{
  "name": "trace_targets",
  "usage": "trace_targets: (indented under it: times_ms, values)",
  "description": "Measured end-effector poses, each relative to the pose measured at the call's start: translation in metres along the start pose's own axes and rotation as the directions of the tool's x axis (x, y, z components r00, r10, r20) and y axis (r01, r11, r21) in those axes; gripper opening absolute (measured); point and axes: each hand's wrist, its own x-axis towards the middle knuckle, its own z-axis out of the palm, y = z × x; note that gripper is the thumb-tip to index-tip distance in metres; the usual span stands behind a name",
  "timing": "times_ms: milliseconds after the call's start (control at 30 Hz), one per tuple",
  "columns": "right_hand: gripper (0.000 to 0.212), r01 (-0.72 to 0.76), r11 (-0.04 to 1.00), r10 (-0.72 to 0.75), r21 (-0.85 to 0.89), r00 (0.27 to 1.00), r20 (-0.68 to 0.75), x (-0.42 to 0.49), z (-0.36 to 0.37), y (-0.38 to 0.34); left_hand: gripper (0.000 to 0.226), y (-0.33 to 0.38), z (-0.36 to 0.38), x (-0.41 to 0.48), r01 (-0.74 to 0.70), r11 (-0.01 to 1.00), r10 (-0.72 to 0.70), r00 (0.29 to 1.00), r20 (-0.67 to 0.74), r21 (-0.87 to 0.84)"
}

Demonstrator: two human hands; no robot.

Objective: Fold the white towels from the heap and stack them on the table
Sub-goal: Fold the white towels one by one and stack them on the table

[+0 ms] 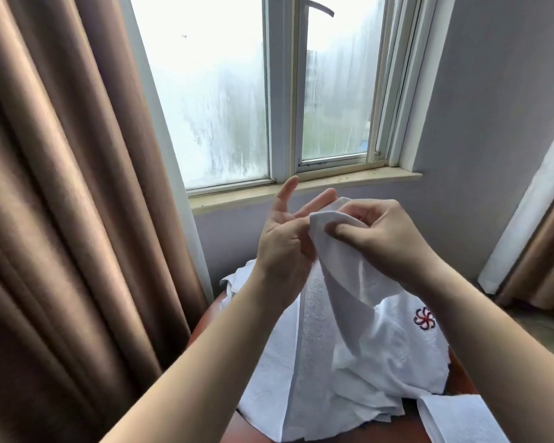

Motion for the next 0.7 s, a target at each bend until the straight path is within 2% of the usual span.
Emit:
trace_targets:
  times_ms: [133, 267, 367, 433, 500, 567, 600, 633, 700]
  values:
    - [0.024, 0.024, 1.000, -0.023, 0.015, 0.999, -0.022, 0.000, 0.000, 0.001, 0.053, 0.003, 0.003, -0.008, -0.029, 0.999, 0.031, 0.994, 0.106, -0.028]
    - [0.023, 0.053, 0.999, -0.053, 0.014, 0.999, -0.005, 0.000, -0.002, 0.001, 0.061, -0.002, 0.005, -0.007, -0.150, 0.973, 0.131, 0.985, 0.112, 0.174]
    - [0.003, 0.051, 0.998, -0.050, -0.032, 0.998, 0.029, 0.000, -0.013, 0.002, 0.065, -0.001, 0.004, -0.004, -0.164, 0.954, 0.133, 0.982, 0.136, 0.251]
    - [0.013, -0.014, 0.993, 0.031, -0.119, 0.989, 0.142, 0.002, -0.026, 0.007, 0.071, 0.000, -0.002, -0.004, -0.163, 0.934, 0.117, 0.980, 0.159, 0.319]
    - [0.016, -0.114, 0.946, 0.206, -0.305, 0.934, 0.290, 0.002, -0.037, 0.019, 0.074, 0.000, -0.008, -0.006, -0.143, 0.922, 0.082, 0.980, 0.179, 0.360]
    - [0.017, -0.096, 0.846, 0.302, -0.525, 0.897, 0.323, 0.002, -0.044, 0.037, 0.075, 0.001, -0.014, -0.008, -0.114, 0.924, 0.047, 0.981, 0.188, 0.365]
    - [0.017, -0.095, 0.812, 0.326, -0.576, 0.892, 0.313, 0.001, -0.047, 0.044, 0.075, 0.003, -0.017, -0.009, -0.101, 0.928, 0.033, 0.981, 0.192, 0.359]
    - [0.019, -0.117, 0.810, 0.346, -0.575, 0.887, 0.307, -0.001, -0.049, 0.050, 0.075, 0.004, -0.020, -0.011, -0.087, 0.933, 0.018, 0.980, 0.196, 0.350]
    - [0.021, -0.169, 0.879, 0.352, -0.446, 0.861, 0.366, -0.008, -0.049, 0.055, 0.075, 0.008, -0.026, -0.013, -0.034, 0.946, -0.037, 0.976, 0.213, 0.321]
